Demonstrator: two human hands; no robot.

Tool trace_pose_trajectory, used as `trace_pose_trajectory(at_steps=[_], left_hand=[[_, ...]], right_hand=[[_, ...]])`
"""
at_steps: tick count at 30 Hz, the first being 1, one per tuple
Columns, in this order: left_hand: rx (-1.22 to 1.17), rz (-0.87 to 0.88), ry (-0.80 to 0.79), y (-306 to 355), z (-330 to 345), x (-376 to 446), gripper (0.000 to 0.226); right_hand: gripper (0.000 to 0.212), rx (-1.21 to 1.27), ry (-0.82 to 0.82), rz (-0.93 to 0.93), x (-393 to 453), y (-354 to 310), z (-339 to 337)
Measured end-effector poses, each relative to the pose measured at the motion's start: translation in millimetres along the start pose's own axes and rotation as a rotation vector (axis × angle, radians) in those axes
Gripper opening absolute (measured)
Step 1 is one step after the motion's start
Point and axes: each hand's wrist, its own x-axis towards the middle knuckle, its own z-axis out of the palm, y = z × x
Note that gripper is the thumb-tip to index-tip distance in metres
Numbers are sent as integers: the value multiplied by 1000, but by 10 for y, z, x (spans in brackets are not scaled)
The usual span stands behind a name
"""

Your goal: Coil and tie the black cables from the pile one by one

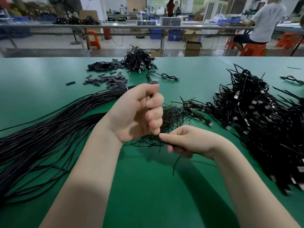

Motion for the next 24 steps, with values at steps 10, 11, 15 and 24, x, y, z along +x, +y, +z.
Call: trace_pose_trajectory(at_steps=[10, 11, 15, 24], left_hand=[[233, -75, 235, -243, -35, 243, 44], [30, 26, 242, -193, -43, 237, 47], [-174, 205, 124, -25, 32, 140, 54], [706, -251, -147, -66, 112, 2, 58]], right_hand=[[31, 274, 190, -364, -400, -303, -300], [29, 306, 132, -424, -387, -303, -268], [28, 329, -163, -293, -181, -151, -102], [52, 91, 416, -157, -274, -71, -368]])
